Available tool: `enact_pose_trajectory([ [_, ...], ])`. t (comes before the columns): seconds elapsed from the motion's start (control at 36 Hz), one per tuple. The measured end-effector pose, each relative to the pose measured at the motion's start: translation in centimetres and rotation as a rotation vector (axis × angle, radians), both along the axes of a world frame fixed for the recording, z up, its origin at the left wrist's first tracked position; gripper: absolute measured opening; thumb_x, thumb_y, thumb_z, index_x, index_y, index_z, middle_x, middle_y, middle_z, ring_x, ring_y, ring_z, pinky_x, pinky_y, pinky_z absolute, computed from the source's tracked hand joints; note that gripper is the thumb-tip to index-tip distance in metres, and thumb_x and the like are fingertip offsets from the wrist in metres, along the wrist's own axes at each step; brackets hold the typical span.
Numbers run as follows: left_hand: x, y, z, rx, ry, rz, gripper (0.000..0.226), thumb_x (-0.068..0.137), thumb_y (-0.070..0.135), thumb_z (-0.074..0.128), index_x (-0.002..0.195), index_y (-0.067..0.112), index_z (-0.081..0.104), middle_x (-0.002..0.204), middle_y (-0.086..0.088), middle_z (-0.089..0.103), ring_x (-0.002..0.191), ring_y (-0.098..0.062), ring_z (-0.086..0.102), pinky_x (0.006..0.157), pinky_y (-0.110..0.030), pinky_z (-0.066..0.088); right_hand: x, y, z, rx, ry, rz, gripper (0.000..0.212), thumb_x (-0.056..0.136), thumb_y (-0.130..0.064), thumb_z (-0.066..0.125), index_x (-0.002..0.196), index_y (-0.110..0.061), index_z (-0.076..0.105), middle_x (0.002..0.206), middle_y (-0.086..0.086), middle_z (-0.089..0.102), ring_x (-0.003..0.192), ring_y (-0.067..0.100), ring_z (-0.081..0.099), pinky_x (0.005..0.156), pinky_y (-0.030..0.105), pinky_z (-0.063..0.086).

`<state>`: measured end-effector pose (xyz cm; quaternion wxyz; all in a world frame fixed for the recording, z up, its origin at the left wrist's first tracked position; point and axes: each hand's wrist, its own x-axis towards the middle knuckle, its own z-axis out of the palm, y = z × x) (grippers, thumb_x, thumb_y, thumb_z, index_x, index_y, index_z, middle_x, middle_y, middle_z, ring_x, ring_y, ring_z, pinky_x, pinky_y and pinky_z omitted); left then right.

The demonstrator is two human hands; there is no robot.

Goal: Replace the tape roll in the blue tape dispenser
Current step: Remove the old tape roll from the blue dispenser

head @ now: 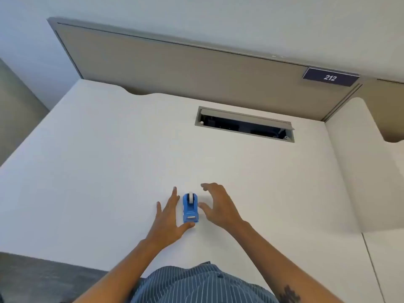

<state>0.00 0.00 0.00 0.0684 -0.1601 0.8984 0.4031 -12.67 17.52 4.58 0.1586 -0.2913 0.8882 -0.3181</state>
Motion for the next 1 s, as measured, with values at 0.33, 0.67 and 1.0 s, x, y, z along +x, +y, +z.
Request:
enact_pose_trajectory([
  [0.33, -1.9, -0.7, 0.1, 0.047, 0.015, -0.048, 0.117, 0.084, 0.064, 0.071, 0.165, 0.026, -0.004, 0.173, 0.006, 0.017, 0.161, -0.022, 0.015, 0.128, -0.049, -0.014, 0.4, -3.5, -0.9, 0.106, -0.116, 0.114, 0.056, 0.098, -0.013, 0.07, 0.15, -0.019, 0.052, 0.147, -0.002, 0.057, 0.137, 0.019, 0.05, 0.113, 0.034, 0.047],
  [0.67, -2.1, -2.0, -1.5, 0.03, 0.028, -0.111, 0.108, 0.08, 0.077, 0.063, 0.164, 0.03, 0.014, 0.172, 0.004, 0.024, 0.151, 0.003, -0.007, 0.13, -0.048, -0.013, -0.3, -4.3, -1.7, 0.108, -0.005, 0.081, 0.043, 0.1, -0.012, 0.064, 0.143, -0.018, 0.06, 0.14, -0.002, 0.063, 0.131, 0.018, 0.055, 0.106, 0.034, 0.052],
  [1.0, -2.1, -2.6, -1.1, 0.127, 0.016, -0.073, 0.116, 0.072, 0.085, 0.066, 0.158, 0.044, 0.0, 0.165, 0.03, -0.003, 0.139, 0.025, -0.031, 0.127, -0.049, -0.02, -0.3, -4.6, -1.1, 0.024, 0.011, 0.049, 0.042, 0.1, -0.012, 0.067, 0.141, -0.016, 0.062, 0.14, 0.001, 0.065, 0.129, 0.02, 0.058, 0.108, 0.033, 0.051],
])
